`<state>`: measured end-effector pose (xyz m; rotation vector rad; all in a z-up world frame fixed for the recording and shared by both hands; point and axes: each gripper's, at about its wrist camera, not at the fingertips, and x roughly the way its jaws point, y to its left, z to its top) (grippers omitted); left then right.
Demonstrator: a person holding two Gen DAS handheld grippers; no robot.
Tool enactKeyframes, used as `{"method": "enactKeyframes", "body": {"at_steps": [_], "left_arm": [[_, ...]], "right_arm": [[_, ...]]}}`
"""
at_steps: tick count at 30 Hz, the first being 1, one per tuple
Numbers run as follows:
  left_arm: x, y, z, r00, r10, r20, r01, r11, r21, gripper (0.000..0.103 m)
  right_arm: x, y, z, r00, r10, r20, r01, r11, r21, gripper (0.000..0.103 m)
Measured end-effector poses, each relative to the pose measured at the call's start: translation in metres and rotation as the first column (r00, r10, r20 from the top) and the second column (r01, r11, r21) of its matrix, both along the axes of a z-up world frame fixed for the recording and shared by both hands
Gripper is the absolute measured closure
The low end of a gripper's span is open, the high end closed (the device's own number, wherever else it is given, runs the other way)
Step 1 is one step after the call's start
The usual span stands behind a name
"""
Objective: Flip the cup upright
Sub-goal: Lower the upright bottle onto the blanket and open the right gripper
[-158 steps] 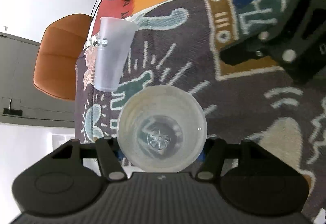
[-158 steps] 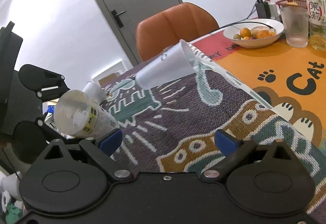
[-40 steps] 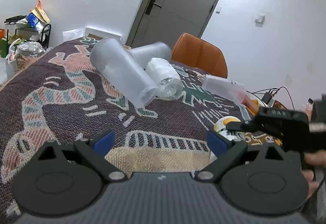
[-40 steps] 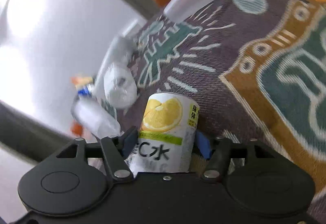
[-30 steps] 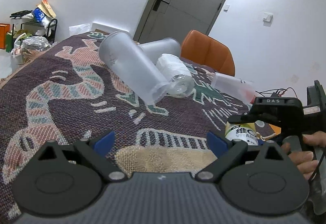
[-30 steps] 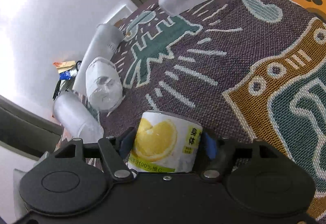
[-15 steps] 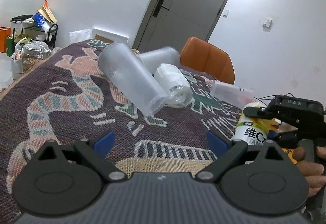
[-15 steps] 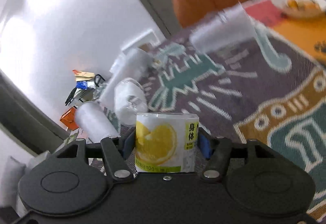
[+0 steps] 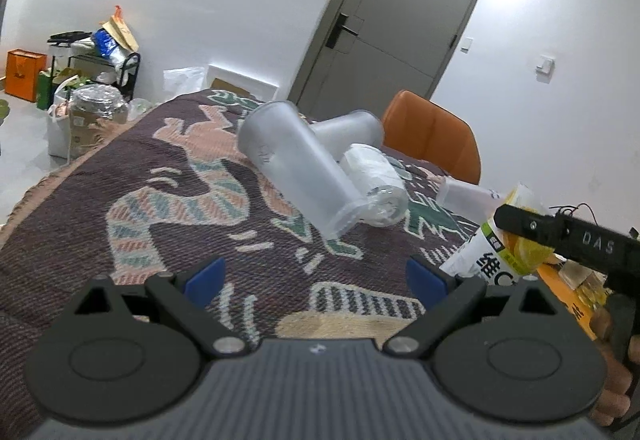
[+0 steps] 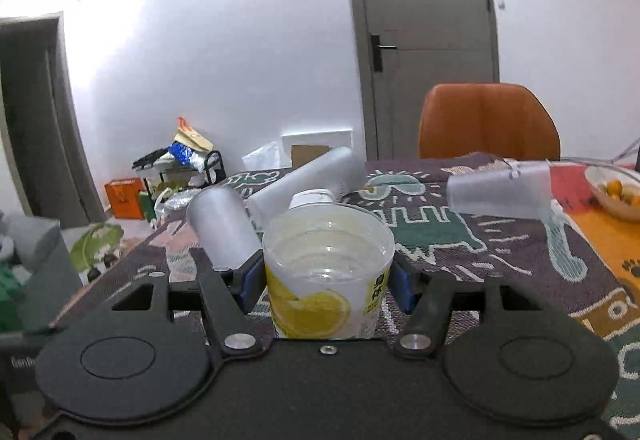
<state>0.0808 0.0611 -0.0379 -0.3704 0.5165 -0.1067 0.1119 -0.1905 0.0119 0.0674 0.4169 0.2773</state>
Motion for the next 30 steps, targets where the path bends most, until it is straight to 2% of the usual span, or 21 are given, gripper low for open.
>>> {"method": "enactKeyframes", "body": {"at_steps": [4, 14, 15, 18, 21, 30], "left_arm": [[-0.001, 0.004, -0.008, 1.0, 0.009, -0.021, -0.009, 1.0, -0.002, 0.007], [-0.003, 0.006, -0.011, 1.0, 0.011, -0.027, -0.011, 1.0, -0.007, 0.007], [-0.004, 0.005, -0.01, 1.0, 0.009, -0.024, -0.009, 1.0, -0.005, 0.007], [-0.004, 0.002, -0.003, 1.0, -0.005, -0.024, 0.006, 1.0, 0.015, 0.007], [-0.008, -0.001, 0.007, 1.0, -0.006, -0.005, 0.006, 1.0, 0.026, 0.006], [-0.034, -0.032, 0.029, 0.997, -0.073, 0.034, 0.067, 0.988, 0.138, 0.0]], "right_arm": [[-0.002, 0.015, -0.006, 1.0, 0.007, 0.001, -0.007, 0.997, -0.075, 0.043], [-0.008, 0.031, -0.009, 0.999, 0.037, -0.003, -0.037, 0.99, -0.137, 0.042], [-0.008, 0.031, -0.009, 0.999, 0.036, -0.003, -0.037, 0.99, -0.138, 0.036], [-0.014, 0.027, -0.005, 1.0, 0.023, 0.003, -0.022, 0.992, -0.122, 0.031], [-0.022, 0.02, 0.003, 0.999, 0.028, 0.017, -0.026, 0.995, -0.095, 0.019], [-0.055, -0.008, 0.016, 0.998, 0.006, 0.066, -0.003, 0.999, -0.043, 0.005]]}}
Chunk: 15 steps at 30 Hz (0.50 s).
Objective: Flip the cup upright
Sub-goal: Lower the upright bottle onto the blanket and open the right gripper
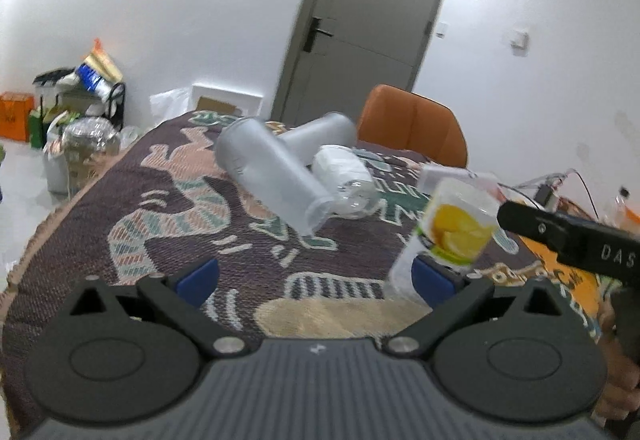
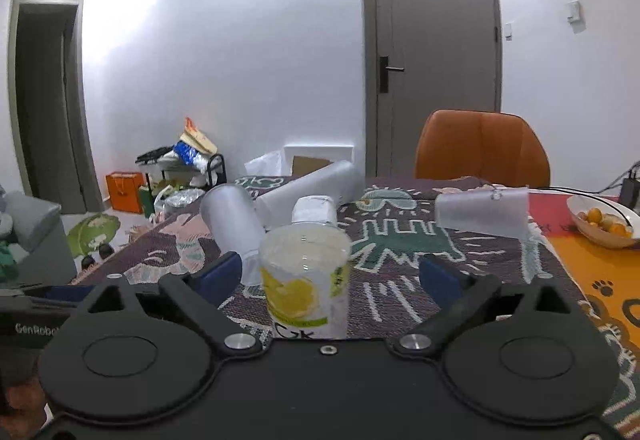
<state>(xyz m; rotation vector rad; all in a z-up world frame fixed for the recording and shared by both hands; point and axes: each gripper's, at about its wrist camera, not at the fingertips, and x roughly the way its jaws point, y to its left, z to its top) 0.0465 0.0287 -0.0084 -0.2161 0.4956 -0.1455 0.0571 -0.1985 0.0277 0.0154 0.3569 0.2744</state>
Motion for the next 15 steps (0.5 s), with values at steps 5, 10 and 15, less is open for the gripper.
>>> {"method": "enactKeyframes", "body": {"at_steps": [5, 10, 15], "left_arm": [[-0.012, -0.013, 0.007, 1.0, -0.007, -0.004, 0.007, 0.999, 0.041, 0.0], [-0.025, -0.022, 0.012, 1.0, -0.019, 0.008, 0.018, 0.997, 0.071, 0.0], [-0.037, -0.028, 0.015, 0.999, -0.031, 0.023, 0.029, 0.995, 0.095, 0.0]], "right_arm": [[-0.013, -0.021, 0.002, 1.0, -0.02, 0.002, 0.02, 0.999, 0.038, 0.0], [-0.027, -0.036, 0.001, 0.999, -0.035, 0.004, 0.035, 0.998, 0.043, 0.0], [-0.037, -0.051, 0.0, 0.997, -0.072, -0.002, 0.072, 0.995, 0.076, 0.0]]}}
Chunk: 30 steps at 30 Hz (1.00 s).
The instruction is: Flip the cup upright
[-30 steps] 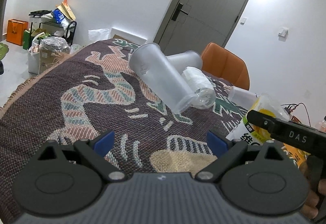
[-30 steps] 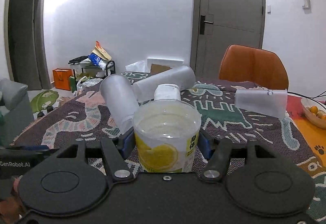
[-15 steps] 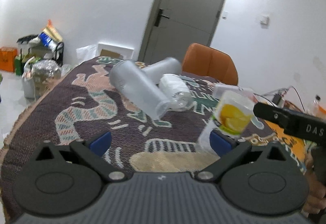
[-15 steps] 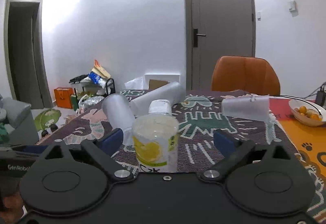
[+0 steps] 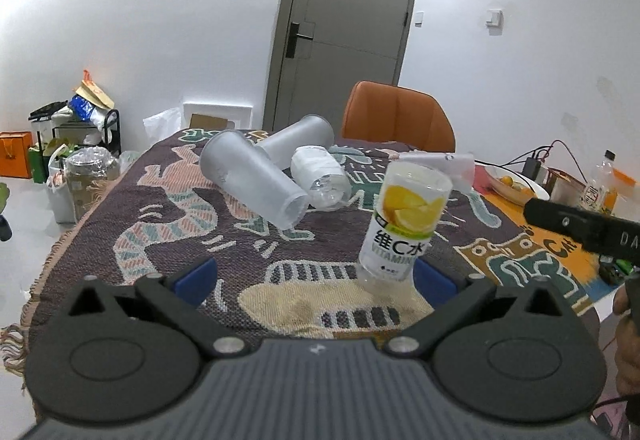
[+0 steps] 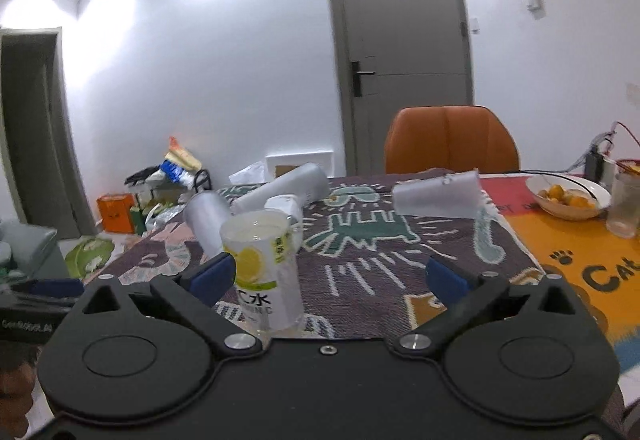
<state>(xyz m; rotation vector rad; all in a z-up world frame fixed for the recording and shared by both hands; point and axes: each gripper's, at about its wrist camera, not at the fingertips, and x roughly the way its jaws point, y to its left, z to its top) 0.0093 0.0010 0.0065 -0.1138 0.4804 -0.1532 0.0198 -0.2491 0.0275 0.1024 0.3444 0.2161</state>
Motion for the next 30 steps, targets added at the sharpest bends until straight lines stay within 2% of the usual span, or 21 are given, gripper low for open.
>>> {"method": "enactKeyframes", "body": {"at_steps": [6, 10, 22, 30], "left_arm": [[-0.008, -0.007, 0.003, 1.0, -0.016, 0.013, 0.016, 1.0, 0.024, 0.0], [-0.012, -0.01, 0.005, 1.0, -0.014, 0.014, 0.013, 0.999, 0.041, 0.0], [-0.018, -0.014, 0.005, 1.0, 0.004, 0.02, -0.005, 0.997, 0.073, 0.0], [-0.017, -0.007, 0.005, 1.0, 0.015, 0.005, -0.015, 0.998, 0.062, 0.0]], "right_arm": [[-0.009, -0.011, 0.001, 1.0, -0.013, -0.009, 0.013, 1.0, 0.017, 0.0], [-0.012, -0.013, -0.001, 1.0, 0.009, -0.021, -0.009, 1.0, 0.005, 0.0], [-0.021, -0.018, -0.006, 0.997, 0.064, -0.043, -0.062, 0.997, 0.046, 0.0], [-0.023, -0.013, -0.008, 0.996, 0.068, -0.053, -0.066, 0.997, 0.03, 0.0]]}}
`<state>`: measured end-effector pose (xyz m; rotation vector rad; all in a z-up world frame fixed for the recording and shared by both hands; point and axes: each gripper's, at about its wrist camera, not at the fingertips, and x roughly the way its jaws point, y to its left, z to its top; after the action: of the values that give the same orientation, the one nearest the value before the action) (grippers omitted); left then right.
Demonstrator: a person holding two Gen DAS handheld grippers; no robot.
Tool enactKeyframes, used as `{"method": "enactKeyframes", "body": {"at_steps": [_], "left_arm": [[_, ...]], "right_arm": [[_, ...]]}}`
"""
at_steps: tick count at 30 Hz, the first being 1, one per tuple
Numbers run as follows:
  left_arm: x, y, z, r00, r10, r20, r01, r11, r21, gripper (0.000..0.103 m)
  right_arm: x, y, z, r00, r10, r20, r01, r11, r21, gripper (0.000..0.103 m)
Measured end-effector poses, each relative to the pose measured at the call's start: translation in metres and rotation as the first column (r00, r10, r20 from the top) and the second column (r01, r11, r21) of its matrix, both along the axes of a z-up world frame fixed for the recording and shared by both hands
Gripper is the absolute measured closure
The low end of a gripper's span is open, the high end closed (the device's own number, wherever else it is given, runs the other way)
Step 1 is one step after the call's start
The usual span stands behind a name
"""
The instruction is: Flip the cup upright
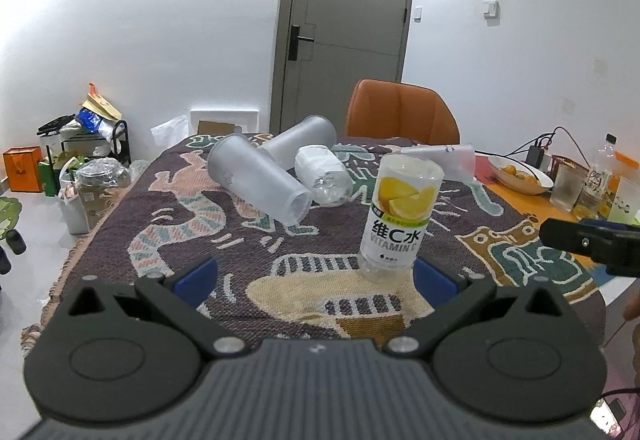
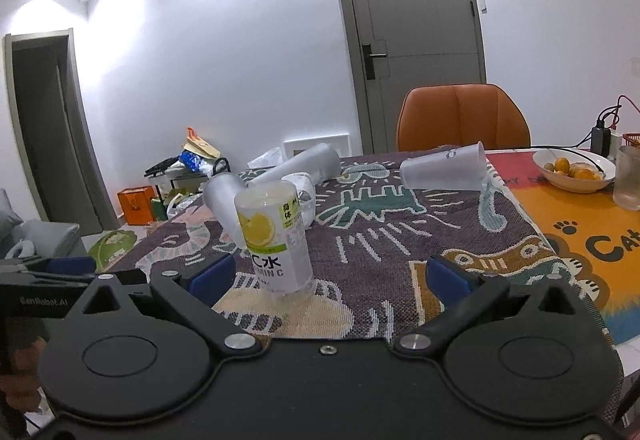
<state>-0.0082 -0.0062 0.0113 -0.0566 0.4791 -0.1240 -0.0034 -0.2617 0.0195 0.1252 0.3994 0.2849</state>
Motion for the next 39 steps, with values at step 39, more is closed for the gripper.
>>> {"method": "enactKeyframes", "body": {"at_steps": [39], "left_arm": [[-0.003, 0.006, 0.01, 1.0, 0.005, -0.027, -0.005, 1.0, 0.0, 0.0]], "right_arm": [[0.005, 0.005, -0.003, 0.999, 0.018, -0.04, -0.018, 1.0, -0.011, 0.0]]}}
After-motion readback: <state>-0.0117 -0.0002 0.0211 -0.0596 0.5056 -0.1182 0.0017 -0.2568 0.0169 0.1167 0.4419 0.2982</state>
